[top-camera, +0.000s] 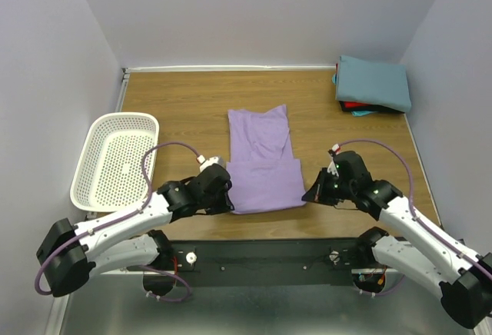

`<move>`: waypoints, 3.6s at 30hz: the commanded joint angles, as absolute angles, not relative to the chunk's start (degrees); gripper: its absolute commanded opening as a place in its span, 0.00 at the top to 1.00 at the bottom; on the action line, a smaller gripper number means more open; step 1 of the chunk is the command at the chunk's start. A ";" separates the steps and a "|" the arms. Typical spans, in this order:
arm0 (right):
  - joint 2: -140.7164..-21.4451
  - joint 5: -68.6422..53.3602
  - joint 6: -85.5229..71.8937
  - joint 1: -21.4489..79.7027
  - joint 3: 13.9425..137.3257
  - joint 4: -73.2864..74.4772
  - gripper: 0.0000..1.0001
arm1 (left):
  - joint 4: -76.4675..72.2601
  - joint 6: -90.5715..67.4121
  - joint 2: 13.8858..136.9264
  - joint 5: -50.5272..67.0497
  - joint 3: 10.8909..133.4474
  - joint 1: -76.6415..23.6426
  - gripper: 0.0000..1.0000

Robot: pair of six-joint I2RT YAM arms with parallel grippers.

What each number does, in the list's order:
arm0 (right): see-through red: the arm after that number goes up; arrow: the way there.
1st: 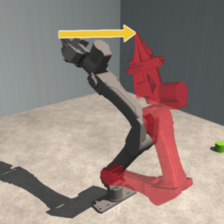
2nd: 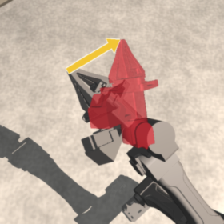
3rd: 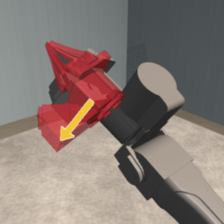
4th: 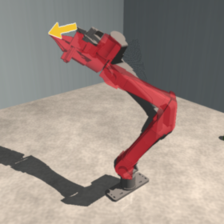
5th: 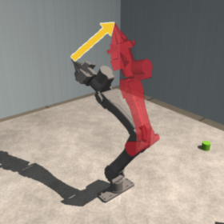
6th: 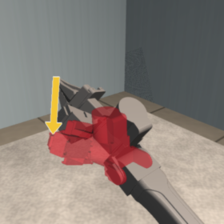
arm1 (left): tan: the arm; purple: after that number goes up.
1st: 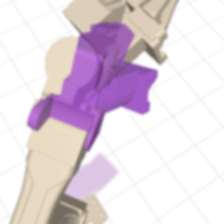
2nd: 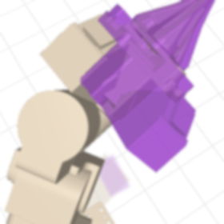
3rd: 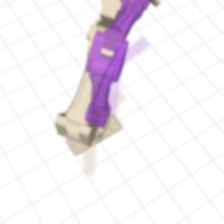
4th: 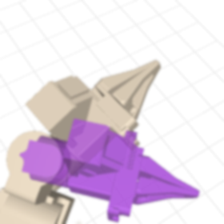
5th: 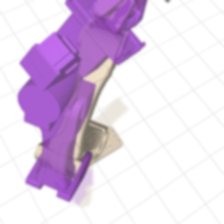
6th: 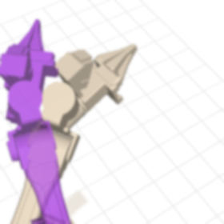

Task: Fold and stack the t-shirts
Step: Fold the tshirt, then neatly place the folded tshirt to the corner

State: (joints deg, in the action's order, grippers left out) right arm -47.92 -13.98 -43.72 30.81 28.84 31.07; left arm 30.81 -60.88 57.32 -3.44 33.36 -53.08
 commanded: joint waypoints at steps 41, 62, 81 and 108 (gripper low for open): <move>-80.05 -1.65 -37.27 24.80 70.31 28.31 1.00 | 20.22 -37.35 73.63 2.72 60.37 -24.36 1.00; -113.03 -5.02 -30.59 14.40 88.60 22.06 0.22 | 19.15 -30.83 114.53 5.37 98.10 -13.71 0.54; -111.18 3.95 -30.23 23.29 73.75 17.67 0.25 | 15.29 -41.48 106.26 -13.18 67.86 -28.65 1.00; -117.33 -4.66 -32.78 24.96 71.28 8.96 0.35 | 13.01 -42.63 105.47 -10.73 61.79 -31.38 1.00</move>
